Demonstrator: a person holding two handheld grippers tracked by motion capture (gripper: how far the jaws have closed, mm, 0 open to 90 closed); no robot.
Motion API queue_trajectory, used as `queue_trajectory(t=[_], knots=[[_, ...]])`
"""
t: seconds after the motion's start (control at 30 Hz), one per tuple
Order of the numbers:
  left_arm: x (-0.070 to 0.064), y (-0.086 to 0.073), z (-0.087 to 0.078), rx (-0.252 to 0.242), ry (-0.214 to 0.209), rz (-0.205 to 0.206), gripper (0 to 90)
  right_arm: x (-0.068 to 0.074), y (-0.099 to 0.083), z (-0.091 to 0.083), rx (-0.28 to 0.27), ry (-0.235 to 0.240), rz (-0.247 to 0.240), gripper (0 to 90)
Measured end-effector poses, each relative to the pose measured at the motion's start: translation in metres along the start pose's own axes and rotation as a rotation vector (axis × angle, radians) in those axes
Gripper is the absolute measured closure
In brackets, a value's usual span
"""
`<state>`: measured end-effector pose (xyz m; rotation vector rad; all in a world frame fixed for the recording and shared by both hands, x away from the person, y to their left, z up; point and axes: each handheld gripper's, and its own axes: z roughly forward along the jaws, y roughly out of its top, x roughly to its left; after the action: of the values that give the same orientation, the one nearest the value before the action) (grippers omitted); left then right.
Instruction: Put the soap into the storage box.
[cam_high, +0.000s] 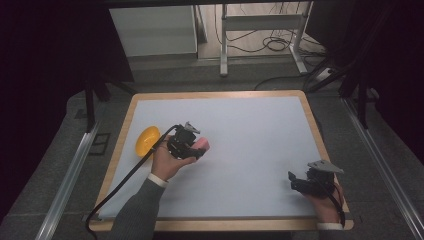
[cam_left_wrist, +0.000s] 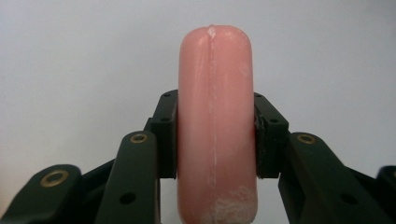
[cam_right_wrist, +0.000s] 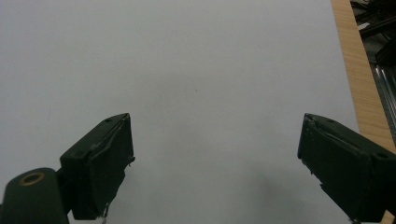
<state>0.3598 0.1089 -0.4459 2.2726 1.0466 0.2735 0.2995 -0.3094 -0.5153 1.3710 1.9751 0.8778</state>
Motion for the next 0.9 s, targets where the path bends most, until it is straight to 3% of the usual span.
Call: queue_trajectory(t=[0.9], knots=[[0.016,-0.004,-0.019,-0.034,0.038,-0.023,60.1,0.0,0.0,0.0,0.0,-0.003,-0.001,10.2]])
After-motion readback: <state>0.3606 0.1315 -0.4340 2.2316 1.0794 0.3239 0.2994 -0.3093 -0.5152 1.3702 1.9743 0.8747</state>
